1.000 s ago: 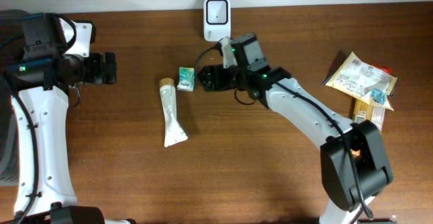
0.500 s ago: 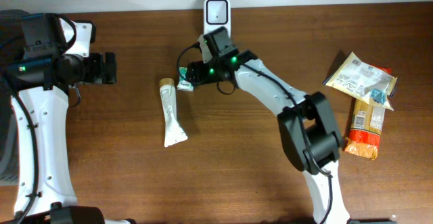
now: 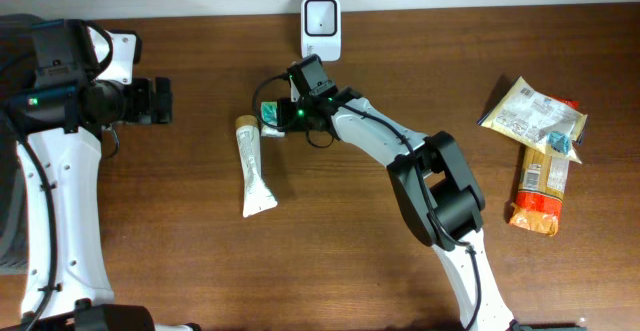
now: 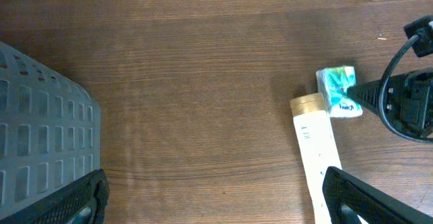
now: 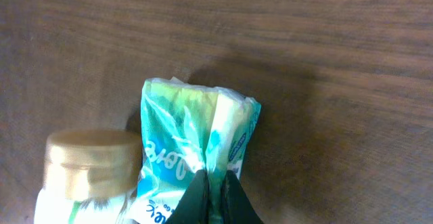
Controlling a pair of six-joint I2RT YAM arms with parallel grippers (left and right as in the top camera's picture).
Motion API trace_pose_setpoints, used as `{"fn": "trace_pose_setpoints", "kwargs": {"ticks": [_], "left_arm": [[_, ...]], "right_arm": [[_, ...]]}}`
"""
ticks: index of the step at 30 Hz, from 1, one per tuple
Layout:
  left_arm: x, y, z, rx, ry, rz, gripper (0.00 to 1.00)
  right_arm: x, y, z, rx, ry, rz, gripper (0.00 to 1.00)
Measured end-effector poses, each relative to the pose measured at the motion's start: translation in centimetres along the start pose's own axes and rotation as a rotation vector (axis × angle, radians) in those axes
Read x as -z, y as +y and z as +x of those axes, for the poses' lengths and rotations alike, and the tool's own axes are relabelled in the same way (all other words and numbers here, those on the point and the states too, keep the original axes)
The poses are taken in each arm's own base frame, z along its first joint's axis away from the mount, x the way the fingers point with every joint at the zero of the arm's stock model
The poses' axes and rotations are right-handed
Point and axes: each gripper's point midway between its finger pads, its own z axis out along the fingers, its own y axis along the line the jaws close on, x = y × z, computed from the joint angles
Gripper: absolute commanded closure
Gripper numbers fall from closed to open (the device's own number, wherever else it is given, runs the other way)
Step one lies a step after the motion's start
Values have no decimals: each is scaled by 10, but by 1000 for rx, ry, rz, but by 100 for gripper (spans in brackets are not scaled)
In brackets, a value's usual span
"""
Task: Scan the item barcode
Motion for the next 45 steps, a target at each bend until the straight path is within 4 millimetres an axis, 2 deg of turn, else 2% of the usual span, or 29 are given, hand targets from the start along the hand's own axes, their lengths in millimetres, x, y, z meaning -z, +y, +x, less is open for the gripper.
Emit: {"fn": "trace_pose_setpoints", "kwargs": {"ticks": [1,4,7,11,12,14,21,25,27,28,29,30,31,32,34,35,38,40,41,43,44,45], "left_arm": [[0,0,0,0,0,0,1],[0,0,0,0,0,0,1],[0,0,0,0,0,0,1],[0,0,0,0,0,0,1],[0,0,0,0,0,0,1],[0,0,0,0,0,0,1],[0,0,0,0,0,0,1],[0,0,0,0,0,0,1],[0,0,0,0,0,0,1],[0,0,0,0,-1,0,1],[0,0,0,0,0,0,1],[0,0,0,0,0,0,1],[0,0,0,0,0,0,1],[0,0,0,0,1,1,1],[0,0,0,0,-1,0,1],[0,0,0,0,0,0,1],[0,0,0,0,0,0,1],[0,0,0,0,0,0,1],[0,0,0,0,0,0,1],[0,0,0,0,0,0,1],[0,0,0,0,0,0,1],[0,0,0,0,0,0,1]], "right_arm": [[1,3,6,13,36,-27,96],[19,-9,21,35,151,-10,96],[45,-36,29,78,264,0,96],[65,-57,34,141,330,8,96],[67,-58,35,161,336,6,92],[67,-59,35,159,338,7,70],[60,-46,47,149,364,-3,69],[59,-52,48,146,370,28,72],[68,-77,46,133,381,138,46],[72,-83,42,130,375,173,42],[81,-95,28,153,354,239,39],[91,-97,13,178,325,271,38],[98,-95,4,187,310,282,38],[110,-85,-16,219,266,280,39],[118,-63,-29,254,227,236,41],[117,-48,-29,278,224,203,41],[98,-12,-2,353,276,167,36],[84,2,17,419,302,207,37],[75,10,28,464,312,244,45],[63,23,45,533,324,280,68],[58,26,48,558,315,287,87],[55,28,48,570,307,289,96]]}}
